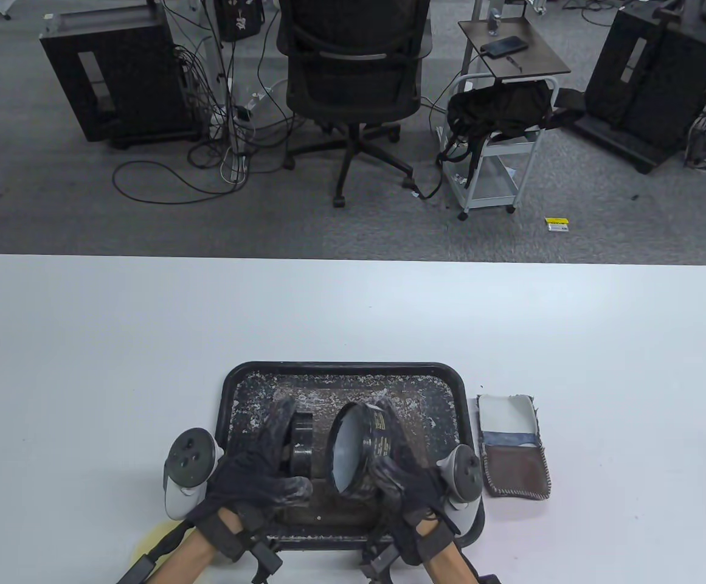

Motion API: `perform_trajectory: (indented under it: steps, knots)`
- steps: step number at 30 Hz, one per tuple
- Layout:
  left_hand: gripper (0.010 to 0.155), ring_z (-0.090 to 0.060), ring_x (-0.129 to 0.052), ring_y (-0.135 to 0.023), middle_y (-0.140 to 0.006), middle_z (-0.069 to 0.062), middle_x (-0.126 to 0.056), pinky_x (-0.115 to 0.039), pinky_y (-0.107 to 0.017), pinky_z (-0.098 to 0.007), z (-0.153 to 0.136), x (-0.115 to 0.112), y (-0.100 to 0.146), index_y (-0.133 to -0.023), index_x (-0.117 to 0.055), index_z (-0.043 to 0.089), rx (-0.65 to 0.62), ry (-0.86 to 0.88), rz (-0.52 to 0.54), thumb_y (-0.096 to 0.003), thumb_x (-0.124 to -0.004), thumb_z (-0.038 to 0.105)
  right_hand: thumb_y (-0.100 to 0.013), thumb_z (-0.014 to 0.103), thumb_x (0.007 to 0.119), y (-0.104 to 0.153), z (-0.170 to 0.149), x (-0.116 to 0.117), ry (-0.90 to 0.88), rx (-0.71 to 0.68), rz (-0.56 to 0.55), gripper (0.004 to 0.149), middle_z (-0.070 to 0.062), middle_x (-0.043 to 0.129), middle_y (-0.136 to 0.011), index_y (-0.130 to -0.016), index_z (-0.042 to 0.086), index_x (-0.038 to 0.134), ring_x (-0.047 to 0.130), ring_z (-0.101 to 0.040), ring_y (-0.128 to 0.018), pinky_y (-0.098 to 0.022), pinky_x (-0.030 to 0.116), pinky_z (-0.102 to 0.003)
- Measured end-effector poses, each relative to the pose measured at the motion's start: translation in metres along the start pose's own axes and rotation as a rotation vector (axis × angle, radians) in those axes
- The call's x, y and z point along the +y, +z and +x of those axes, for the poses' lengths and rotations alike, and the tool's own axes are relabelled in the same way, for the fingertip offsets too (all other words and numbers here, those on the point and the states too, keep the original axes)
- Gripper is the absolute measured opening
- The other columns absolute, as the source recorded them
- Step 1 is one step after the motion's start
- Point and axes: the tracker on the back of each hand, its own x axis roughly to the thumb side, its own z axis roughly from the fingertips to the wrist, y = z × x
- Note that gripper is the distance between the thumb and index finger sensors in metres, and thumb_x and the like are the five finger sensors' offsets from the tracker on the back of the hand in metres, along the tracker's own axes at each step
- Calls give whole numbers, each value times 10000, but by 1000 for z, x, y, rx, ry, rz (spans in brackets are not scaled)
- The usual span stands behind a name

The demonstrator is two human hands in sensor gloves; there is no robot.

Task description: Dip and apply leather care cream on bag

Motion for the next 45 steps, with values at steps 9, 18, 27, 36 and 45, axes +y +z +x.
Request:
perform_trajectory:
  steps: [9, 18, 27, 36, 45]
  knots:
    - [1129, -474, -339, -1034, -1151, -74, -202, -627, -621, -661, 31, 41, 5, -1066, -234, 364, -13, -493, 112, -264, -939, 731, -447, 726, 748, 3, 7, -15, -36, -27, -58, 1083, -256, 136, -1116, -1111, 177, 92, 391, -637, -965, -643, 621, -694]
    - [1128, -457, -336, -1056, -1161, -62, -205, -599, -665, -655, 20, 116, 15, -1070, -239, 368, 422, -933, 218, -259, -936, 727, -443, 722, 752, 4, 6, -17, -21, -23, -67, 1083, -254, 143, -1117, -1112, 172, 102, 392, -636, -964, -641, 616, -698]
    - [1120, -445, -328, -1060, -1159, -52, -196, -580, -684, -646, -60, 159, 2, -1064, -230, 377, 848, -1077, 144, -256, -922, 729, -439, 717, 757, 3, 5, -16, 0, -13, -71, 1081, -252, 149, -1119, -1113, 170, 113, 392, -639, -962, -638, 612, -701]
    - [1091, -426, -291, -1078, -1161, -33, -170, -542, -711, -644, -91, 164, 2, -1063, -219, 385, 976, -1080, 95, -273, -895, 715, -439, 715, 758, 2, 4, -15, 10, -6, -70, 1080, -249, 151, -1120, -1113, 168, 117, 391, -639, -962, -636, 610, -703]
    - [1052, -401, -252, -1089, -1154, -17, -150, -495, -734, -652, -101, 166, 7, -1071, -240, 344, 999, -1045, 96, -293, -842, 717, -462, 710, 729, 2, 4, -14, -26, -7, -68, 1059, -260, 135, -1113, -1111, 160, 97, 368, -646, -961, -644, 595, -709]
